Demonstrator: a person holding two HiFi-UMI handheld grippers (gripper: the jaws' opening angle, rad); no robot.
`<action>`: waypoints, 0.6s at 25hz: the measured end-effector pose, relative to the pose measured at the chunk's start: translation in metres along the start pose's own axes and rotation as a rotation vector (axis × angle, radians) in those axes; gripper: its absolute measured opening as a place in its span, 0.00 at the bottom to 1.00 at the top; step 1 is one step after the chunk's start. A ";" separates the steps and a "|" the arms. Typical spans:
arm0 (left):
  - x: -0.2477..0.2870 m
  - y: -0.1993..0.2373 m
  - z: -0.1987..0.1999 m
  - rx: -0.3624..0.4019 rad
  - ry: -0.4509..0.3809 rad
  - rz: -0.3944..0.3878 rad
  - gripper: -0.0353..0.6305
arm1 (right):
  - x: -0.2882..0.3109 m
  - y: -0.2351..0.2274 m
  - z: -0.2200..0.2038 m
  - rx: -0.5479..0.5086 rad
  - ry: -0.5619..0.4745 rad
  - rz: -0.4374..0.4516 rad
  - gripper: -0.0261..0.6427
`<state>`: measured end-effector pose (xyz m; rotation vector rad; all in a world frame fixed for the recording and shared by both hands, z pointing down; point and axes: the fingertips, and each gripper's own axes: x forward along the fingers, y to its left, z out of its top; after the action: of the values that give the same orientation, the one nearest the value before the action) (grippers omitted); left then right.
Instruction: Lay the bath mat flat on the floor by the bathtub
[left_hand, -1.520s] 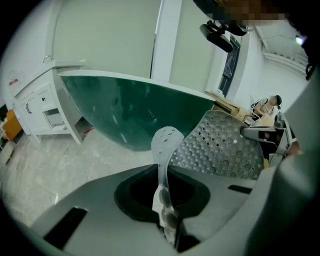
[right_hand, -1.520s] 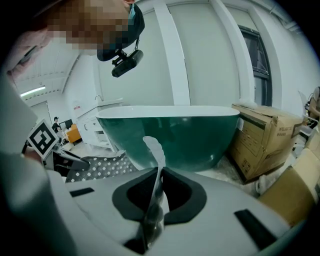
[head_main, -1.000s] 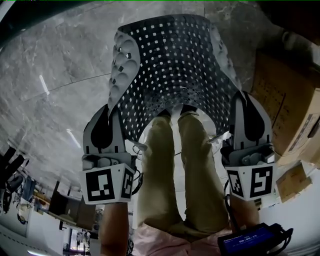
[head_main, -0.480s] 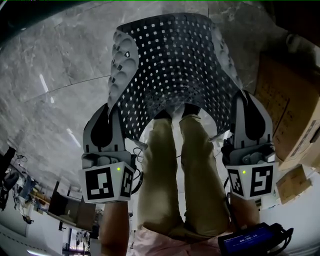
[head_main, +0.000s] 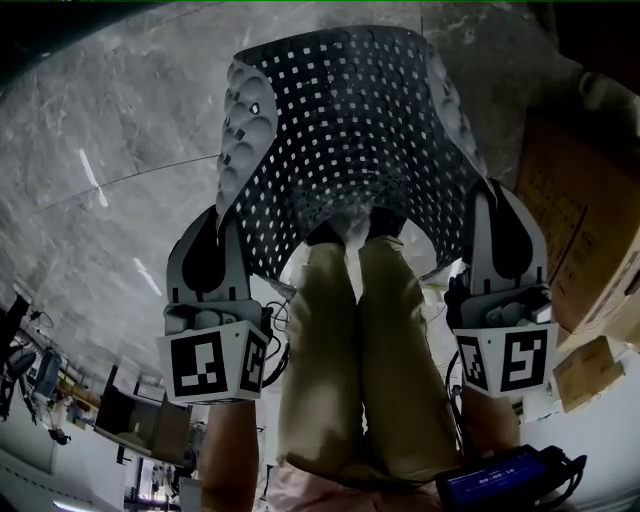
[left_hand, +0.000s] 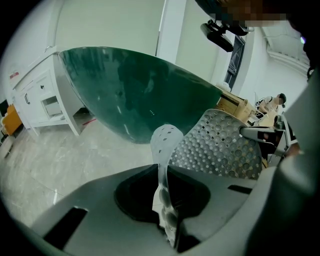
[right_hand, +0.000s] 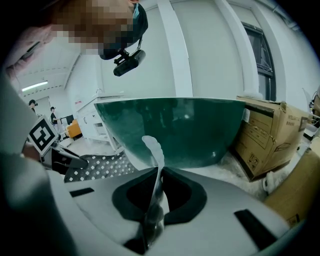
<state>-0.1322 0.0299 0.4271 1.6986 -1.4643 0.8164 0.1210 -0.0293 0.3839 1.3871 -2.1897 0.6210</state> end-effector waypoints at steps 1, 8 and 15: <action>0.000 0.000 0.000 0.001 -0.001 0.001 0.12 | 0.000 0.000 0.000 0.000 -0.001 0.001 0.08; 0.002 -0.001 0.003 0.007 -0.026 -0.006 0.12 | 0.000 -0.001 -0.001 -0.006 -0.003 -0.003 0.08; 0.001 -0.001 0.000 -0.004 -0.007 -0.003 0.12 | 0.000 0.000 -0.001 -0.012 -0.002 0.000 0.08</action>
<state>-0.1315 0.0294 0.4276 1.7014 -1.4670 0.8061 0.1210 -0.0288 0.3847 1.3826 -2.1914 0.6052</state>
